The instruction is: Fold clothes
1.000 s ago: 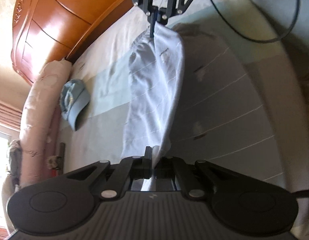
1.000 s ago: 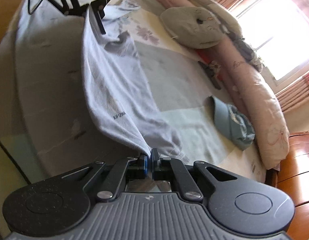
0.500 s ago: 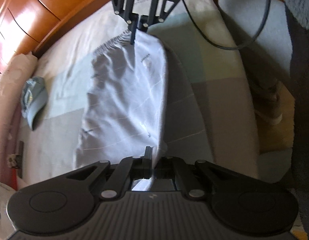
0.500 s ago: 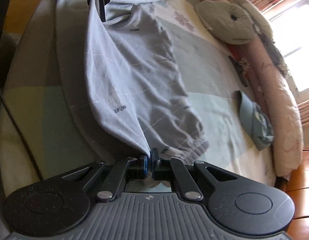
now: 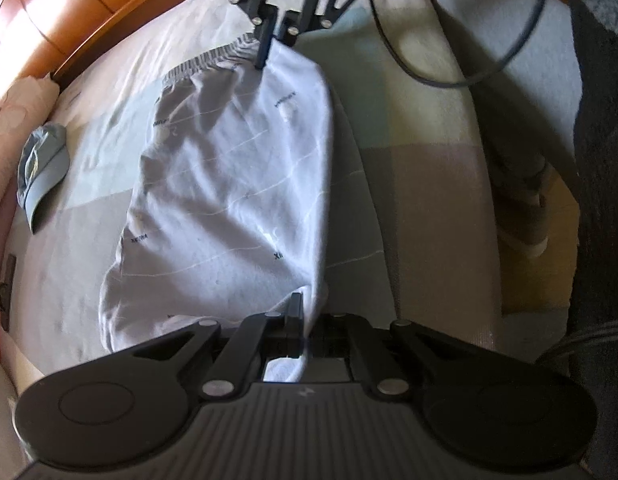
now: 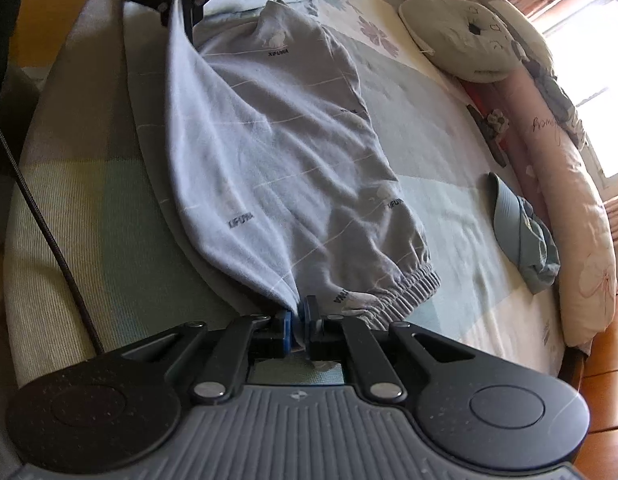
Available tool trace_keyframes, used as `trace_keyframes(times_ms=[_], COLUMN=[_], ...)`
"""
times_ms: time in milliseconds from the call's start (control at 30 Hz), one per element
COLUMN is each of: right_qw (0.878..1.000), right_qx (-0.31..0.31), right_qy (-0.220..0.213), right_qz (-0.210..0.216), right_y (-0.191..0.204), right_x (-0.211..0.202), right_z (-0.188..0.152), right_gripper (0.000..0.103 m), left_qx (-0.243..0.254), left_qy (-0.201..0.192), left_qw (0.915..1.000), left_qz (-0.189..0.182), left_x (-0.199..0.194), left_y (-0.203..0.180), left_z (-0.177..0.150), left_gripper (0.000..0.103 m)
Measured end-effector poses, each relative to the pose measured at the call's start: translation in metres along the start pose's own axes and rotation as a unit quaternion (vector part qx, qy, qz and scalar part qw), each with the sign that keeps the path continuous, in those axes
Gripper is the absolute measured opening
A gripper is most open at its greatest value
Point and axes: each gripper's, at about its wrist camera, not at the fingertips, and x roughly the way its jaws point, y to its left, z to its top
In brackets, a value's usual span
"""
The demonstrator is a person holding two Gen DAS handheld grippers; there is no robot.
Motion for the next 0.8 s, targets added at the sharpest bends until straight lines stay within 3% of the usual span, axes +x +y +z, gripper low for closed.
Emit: trace_keyframes(times_ms=[100, 200, 233, 267, 333, 400, 433, 467, 533, 600, 667, 700, 800], right_qw=[0.999, 0.992, 0.988, 0.982, 0.968, 0.939, 0.919, 0.890, 0.821, 0.743, 0.685, 0.660, 0.622], right_qx=[0.050, 0.119, 0.145, 0.176, 0.241, 0.333, 0.383, 0.442, 0.552, 0.645, 0.703, 0.727, 0.767], right_qy=[0.003, 0.010, 0.014, 0.018, 0.025, 0.026, 0.020, 0.006, -0.024, -0.056, -0.069, -0.074, -0.085], right_qz=[0.017, 0.045, 0.054, 0.060, 0.071, 0.084, 0.094, 0.110, 0.143, 0.171, 0.178, 0.175, 0.134], right_y=[-0.010, -0.023, -0.027, -0.030, -0.037, -0.047, -0.051, -0.055, -0.063, -0.062, -0.057, -0.054, -0.046], right_x=[-0.005, -0.019, -0.025, -0.030, -0.040, -0.047, -0.049, -0.048, -0.046, -0.034, -0.019, -0.013, -0.013], right_z=[-0.002, -0.004, -0.005, -0.009, -0.017, -0.031, -0.040, -0.050, -0.071, -0.090, -0.102, -0.107, -0.110], right_gripper=[0.013, 0.032, 0.043, 0.053, 0.055, 0.055, 0.055, 0.056, 0.059, 0.059, 0.060, 0.060, 0.059], left_qx=[-0.018, -0.043, -0.051, -0.059, -0.073, -0.084, -0.088, -0.097, -0.119, -0.151, -0.180, -0.192, -0.194], left_qy=[-0.003, -0.012, -0.018, -0.024, -0.036, -0.045, -0.047, -0.052, -0.064, -0.092, -0.127, -0.145, -0.168], left_qw=[0.9997, 0.9977, 0.9963, 0.9945, 0.9905, 0.9875, 0.9867, 0.9866, 0.9860, 0.9800, 0.9705, 0.9653, 0.9563], left_qz=[-0.016, -0.051, -0.067, -0.083, -0.111, -0.126, -0.128, -0.120, -0.099, -0.091, -0.098, -0.102, -0.139], left_x=[-0.004, -0.013, -0.017, -0.022, -0.033, -0.044, -0.049, -0.051, -0.055, -0.056, -0.054, -0.051, -0.035], left_y=[0.008, 0.022, 0.027, 0.031, 0.041, 0.052, 0.058, 0.065, 0.079, 0.093, 0.105, 0.109, 0.109], left_z=[-0.002, -0.004, -0.007, -0.010, -0.018, -0.028, -0.033, -0.037, -0.045, -0.049, -0.049, -0.048, -0.041], left_gripper=[0.000, 0.006, 0.007, 0.007, 0.008, 0.008, 0.010, 0.011, 0.010, 0.010, 0.010, 0.010, 0.010])
